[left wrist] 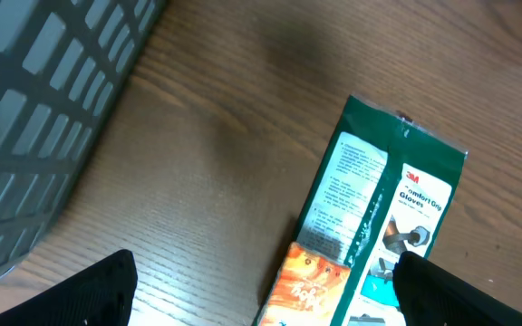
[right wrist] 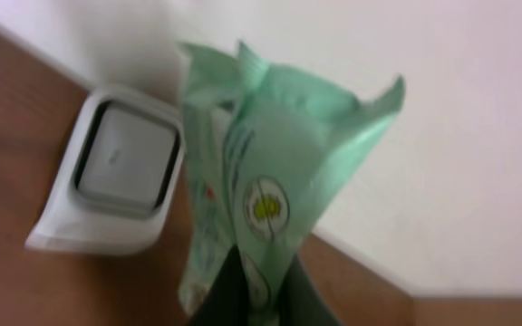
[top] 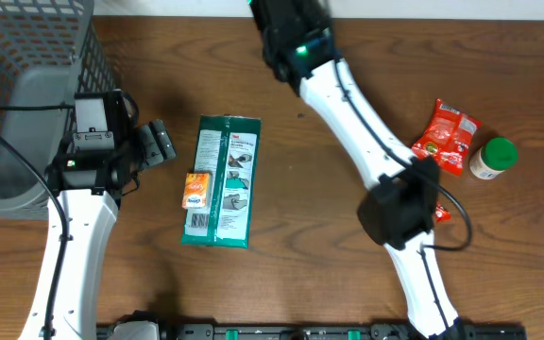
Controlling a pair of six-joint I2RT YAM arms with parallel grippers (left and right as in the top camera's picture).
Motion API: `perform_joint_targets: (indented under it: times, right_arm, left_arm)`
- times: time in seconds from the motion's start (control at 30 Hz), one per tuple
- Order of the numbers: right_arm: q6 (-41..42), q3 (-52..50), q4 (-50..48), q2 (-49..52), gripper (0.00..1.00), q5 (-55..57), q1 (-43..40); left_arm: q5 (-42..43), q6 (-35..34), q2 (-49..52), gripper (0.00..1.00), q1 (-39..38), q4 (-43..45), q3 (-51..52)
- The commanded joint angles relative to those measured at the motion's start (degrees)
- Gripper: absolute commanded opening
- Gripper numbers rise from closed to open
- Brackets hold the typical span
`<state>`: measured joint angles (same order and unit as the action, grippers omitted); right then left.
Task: Scan the item barcode
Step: 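Hold the wipes pouch under the white scanner with the right gripper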
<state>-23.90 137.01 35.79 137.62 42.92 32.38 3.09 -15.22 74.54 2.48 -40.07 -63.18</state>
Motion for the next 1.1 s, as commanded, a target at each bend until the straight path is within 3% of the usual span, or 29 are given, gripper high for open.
perform_joint_targets:
  times: [0.0, 0.2, 0.37, 0.7, 1.07]
  right_arm:
    - [-14.21, 0.98, -13.4, 6.38, 0.01, 6.97, 0.31]
    - [-24.46, 0.98, -32.72, 13.81, 0.01, 9.33, 0.33]
    - [-28.46, 0.98, -40.63, 17.66, 0.01, 8.33, 0.13]
    - [-27.06, 0.81, -33.31, 19.06, 0.01, 2.49, 0.46]
    - [-20.06, 0.81, -26.12, 19.06, 0.01, -0.46, 0.48]
  left_arm:
    - [0.31, 0.09, 0.0, 0.91, 0.13, -0.02, -1.18]
    - [0.31, 0.09, 0.0, 0.91, 0.13, -0.02, -1.18]
    - [0.31, 0.09, 0.0, 0.91, 0.13, -0.02, -1.18]
    - [0.31, 0.09, 0.0, 0.91, 0.13, -0.02, -1.18]
    - [0.31, 0.09, 0.0, 0.91, 0.13, -0.02, -1.18]
